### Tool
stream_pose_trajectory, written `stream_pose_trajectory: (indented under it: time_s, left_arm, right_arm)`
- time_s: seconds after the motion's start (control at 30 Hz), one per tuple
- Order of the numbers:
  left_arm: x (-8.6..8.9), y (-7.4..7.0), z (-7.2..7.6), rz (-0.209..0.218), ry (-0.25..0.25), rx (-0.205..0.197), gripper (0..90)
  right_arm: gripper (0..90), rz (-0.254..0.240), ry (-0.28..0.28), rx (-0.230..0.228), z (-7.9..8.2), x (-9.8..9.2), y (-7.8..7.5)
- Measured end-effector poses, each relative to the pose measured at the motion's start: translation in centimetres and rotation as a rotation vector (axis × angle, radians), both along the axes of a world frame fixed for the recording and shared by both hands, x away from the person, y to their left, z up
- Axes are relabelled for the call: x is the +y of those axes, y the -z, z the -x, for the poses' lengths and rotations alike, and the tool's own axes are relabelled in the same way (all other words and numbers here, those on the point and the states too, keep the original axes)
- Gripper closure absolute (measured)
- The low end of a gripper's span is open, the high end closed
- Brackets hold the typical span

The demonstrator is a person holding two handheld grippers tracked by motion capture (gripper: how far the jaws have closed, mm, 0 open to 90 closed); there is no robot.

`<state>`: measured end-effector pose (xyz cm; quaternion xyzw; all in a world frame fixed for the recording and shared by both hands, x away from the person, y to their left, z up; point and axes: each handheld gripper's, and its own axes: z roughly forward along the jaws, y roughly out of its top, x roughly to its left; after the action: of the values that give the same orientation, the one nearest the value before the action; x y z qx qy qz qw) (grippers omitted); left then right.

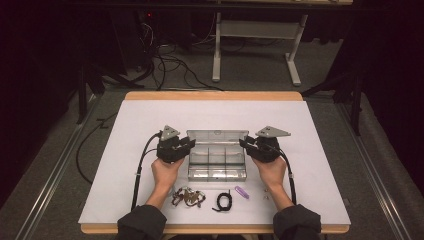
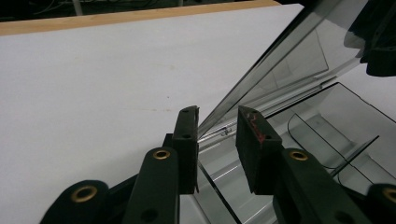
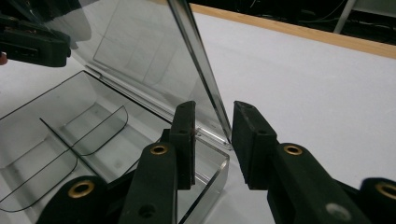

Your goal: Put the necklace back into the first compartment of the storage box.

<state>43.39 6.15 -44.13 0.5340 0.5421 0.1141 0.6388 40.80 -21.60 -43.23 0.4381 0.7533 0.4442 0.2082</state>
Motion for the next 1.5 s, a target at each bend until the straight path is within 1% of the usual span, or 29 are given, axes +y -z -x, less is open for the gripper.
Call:
stream_pose_trajectory:
  time_s: [0.1, 0.13, 0.2, 0.5, 0.6, 0.77, 1.0, 1.13, 1.23, 1.5]
  left_arm:
    - [-0.1, 0.2, -0.2, -0.004, -0.004, 0.006, 70.4]
    - [-0.1, 0.3, -0.2, -0.007, -0.004, 0.009, 70.7]
    - [-0.1, 0.4, -0.3, -0.011, -0.005, 0.011, 71.2]
    - [-0.1, 0.7, -0.6, -0.016, -0.009, 0.024, 72.5]
    - [-0.2, 0.7, -0.6, -0.006, -0.014, 0.025, 72.8]
    - [-0.2, 0.9, -0.8, -0.015, -0.016, 0.032, 73.8]
    - [-0.1, 1.0, -1.0, -0.004, -0.019, 0.038, 74.7]
    - [-0.2, 1.0, -1.2, -0.011, -0.020, 0.041, 75.2]
    - [-0.3, 0.9, -1.3, -0.030, -0.023, 0.037, 75.4]
    - [-0.5, 1.2, -1.7, -0.038, -0.032, 0.051, 76.0]
  right_arm:
    - [71.8, 0.008, 0.004, 0.002, -0.1, 0.1, 0.1]
    - [71.9, 0.022, 0.010, 0.003, -0.2, 0.2, 0.2]
    - [72.1, 0.027, 0.010, 0.002, -0.2, 0.3, 0.2]
    - [72.5, 0.029, 0.021, 0.011, -0.5, 0.4, 0.4]
    - [72.6, 0.030, 0.021, 0.014, -0.6, 0.4, 0.5]
    - [72.9, 0.032, 0.026, 0.022, -0.8, 0.4, 0.6]
    - [73.0, 0.044, 0.033, 0.037, -1.1, 0.6, 1.0]
    - [73.1, 0.050, 0.033, 0.041, -1.3, 0.7, 1.1]
    - [73.1, 0.057, 0.037, 0.044, -1.4, 0.8, 1.3]
    - [73.3, 0.069, 0.045, 0.052, -1.7, 0.7, 1.6]
